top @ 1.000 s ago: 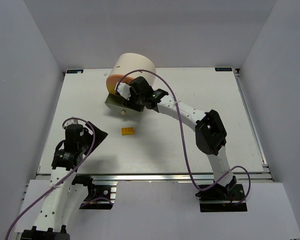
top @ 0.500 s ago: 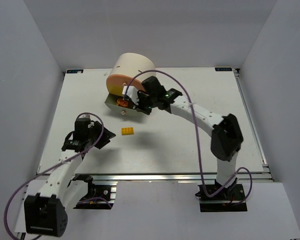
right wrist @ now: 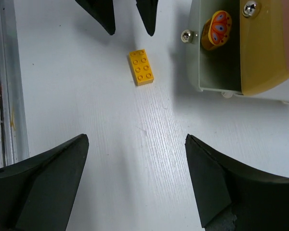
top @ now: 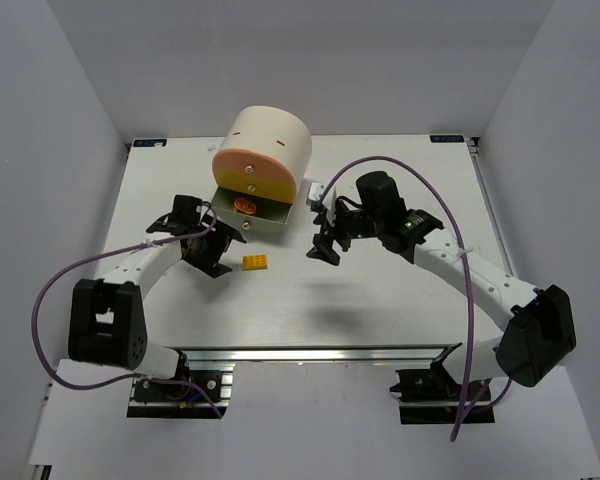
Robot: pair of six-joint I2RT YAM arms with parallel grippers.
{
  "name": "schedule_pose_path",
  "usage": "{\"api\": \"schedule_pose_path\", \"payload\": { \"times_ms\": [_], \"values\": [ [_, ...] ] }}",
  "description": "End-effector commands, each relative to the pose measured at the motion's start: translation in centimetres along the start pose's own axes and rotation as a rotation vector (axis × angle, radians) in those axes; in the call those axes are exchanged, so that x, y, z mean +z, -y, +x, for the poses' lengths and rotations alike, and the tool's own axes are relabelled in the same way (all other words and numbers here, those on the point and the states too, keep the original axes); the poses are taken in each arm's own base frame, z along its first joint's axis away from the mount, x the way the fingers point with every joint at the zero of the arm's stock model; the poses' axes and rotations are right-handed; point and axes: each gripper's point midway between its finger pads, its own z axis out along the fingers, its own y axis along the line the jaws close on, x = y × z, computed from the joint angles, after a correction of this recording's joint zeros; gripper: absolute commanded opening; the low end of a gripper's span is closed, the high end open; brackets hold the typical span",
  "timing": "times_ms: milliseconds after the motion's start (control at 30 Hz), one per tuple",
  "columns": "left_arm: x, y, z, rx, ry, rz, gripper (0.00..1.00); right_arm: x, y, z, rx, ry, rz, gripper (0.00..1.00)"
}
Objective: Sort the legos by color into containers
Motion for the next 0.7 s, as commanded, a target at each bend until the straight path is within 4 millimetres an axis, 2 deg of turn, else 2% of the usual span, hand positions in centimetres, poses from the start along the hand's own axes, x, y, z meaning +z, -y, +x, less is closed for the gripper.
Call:
{"api": "schedule_pose_path", "payload": {
  "times_ms": [0,133,200,300,500,667],
  "values": [
    [0.7,-0.2,0.4,-0.145,-0.036,-0.117,0.88,-1.7,0.5,-1.7,0.0,0.071,0.042,0.86],
    [1.8,0.0,1.7,-0.194,-0.089,-0.154,0.88,-2.9,1.3,-1.7,0.013,0.091,0.087,0.86],
    [2.1,-0.1,1.8,-0.234,-0.088,-0.158,0.88,-3.4,1.5,-2.1,0.004,0.111,0.103,0.86],
    [2.7,0.3,2.1,-0.243,-0.094,-0.168,0.88,-4.0,2.0,-1.6,0.02,0.117,0.13,0.87],
    [4.1,1.8,1.6,-0.25,-0.084,-0.196,0.88,-4.8,2.2,-1.8,0.023,0.143,0.148,0.87],
    [5.5,1.3,1.5,-0.276,-0.078,-0.254,0.88,-5.5,2.3,-1.9,0.026,0.162,0.171,0.87]
  ]
}}
